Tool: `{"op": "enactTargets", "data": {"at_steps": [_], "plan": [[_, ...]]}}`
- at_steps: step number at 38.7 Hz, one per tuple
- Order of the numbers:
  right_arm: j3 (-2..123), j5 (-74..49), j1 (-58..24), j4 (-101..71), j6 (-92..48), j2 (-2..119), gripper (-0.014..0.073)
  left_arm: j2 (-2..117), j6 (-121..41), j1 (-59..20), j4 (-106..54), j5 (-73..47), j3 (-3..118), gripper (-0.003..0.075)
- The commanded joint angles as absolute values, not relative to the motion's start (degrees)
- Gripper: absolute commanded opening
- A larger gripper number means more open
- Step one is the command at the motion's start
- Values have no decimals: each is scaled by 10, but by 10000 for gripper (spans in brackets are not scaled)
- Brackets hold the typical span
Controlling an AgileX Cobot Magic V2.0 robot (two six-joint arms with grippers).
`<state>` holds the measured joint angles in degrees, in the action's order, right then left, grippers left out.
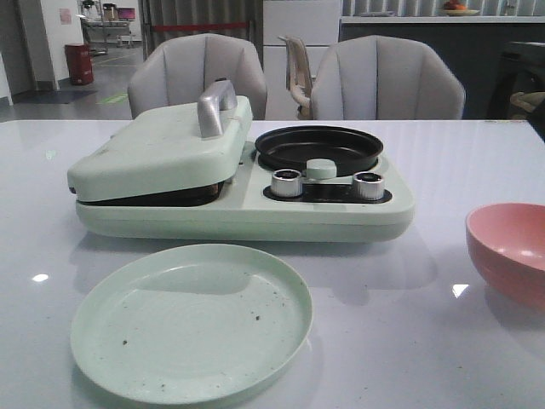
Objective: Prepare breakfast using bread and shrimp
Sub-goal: 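Withdraw the left gripper from the closed lid, then grasp the pink bowl rim with the right gripper and lift it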
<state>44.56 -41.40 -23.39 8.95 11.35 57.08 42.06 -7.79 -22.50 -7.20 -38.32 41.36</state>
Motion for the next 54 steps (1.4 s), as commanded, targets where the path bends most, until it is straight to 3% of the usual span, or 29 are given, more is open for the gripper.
{"op": "enactTargets", "data": {"at_steps": [1,7,13,42,49,54], "plan": [[491,-408,-176,98,115,598,431,418,-71,-224,-76,-345,429,101],[522,-431,-35,98,113,669,431,418,-71,-224,-76,-345,429,101],[531,-424,29,98,108,725,431,418,-71,-224,-77,-345,429,101],[587,-365,44,73,103,945,427,418,-71,-224,-79,-342,429,101],[587,-369,44,73,98,945,197,418,-71,-224,-79,-342,429,101],[587,-369,44,73,84,945,123,418,-71,-224,-79,-342,429,101]]}}
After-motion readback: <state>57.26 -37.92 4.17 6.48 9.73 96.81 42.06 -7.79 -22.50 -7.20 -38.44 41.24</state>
